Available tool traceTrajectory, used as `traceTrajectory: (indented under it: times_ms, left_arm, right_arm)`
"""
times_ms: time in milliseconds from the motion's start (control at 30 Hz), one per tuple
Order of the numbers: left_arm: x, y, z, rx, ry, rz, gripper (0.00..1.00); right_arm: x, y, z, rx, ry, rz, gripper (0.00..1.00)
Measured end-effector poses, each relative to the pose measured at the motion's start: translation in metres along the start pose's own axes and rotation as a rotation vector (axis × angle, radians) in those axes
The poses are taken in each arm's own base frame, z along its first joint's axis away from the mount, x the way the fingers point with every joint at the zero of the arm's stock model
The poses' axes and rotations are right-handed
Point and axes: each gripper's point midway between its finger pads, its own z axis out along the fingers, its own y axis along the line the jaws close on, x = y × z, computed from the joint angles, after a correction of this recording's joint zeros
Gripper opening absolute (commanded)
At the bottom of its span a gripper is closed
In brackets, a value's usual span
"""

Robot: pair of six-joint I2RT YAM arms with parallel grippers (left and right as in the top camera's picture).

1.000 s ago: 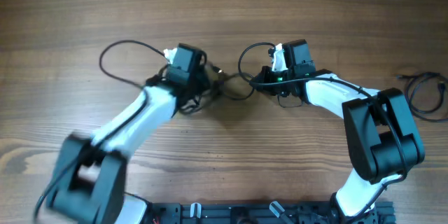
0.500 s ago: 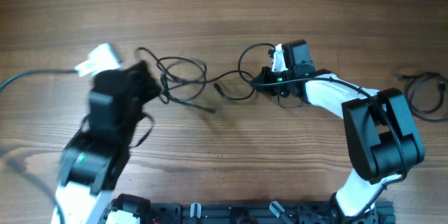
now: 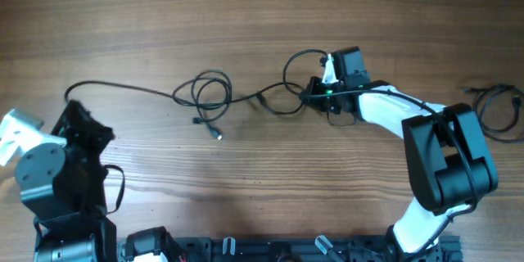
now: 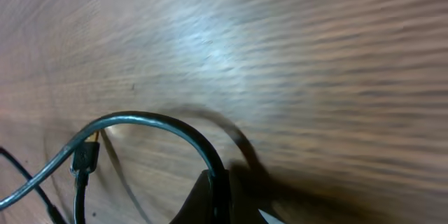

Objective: Untangle cables
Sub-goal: 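Pull the grasped strand leftward with the left gripper, right gripper pulling right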

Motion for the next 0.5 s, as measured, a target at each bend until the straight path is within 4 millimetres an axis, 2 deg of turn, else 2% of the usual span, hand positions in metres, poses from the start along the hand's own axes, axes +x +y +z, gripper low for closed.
traceTrajectory:
  times_ms: [200, 300, 433, 500]
  left_arm:
    - [-0.008, 0.016, 0.001, -0.064, -0.031, -0.02, 0.04]
    - [-0.005, 0.017, 0.001, -0.068, -0.016, -0.018, 0.04]
    - [0.001, 0.019, 0.003, -0.075, 0.015, -0.015, 0.04]
    - [0.016, 0.016, 0.011, -0.058, 0.096, 0.004, 0.04]
  right_arm:
    - [-0.026, -0.04, -0.021, 0.055, -0.051, 0.116, 0.04]
    - [-0.043, -0.079, -0.043, 0.167, -0.113, 0.207, 0.04]
    - [-0.061, -0.118, -0.067, 0.268, -0.195, 0.303, 0.24]
    - [-0.069, -0.129, -0.076, 0.28, -0.226, 0.334, 0.33]
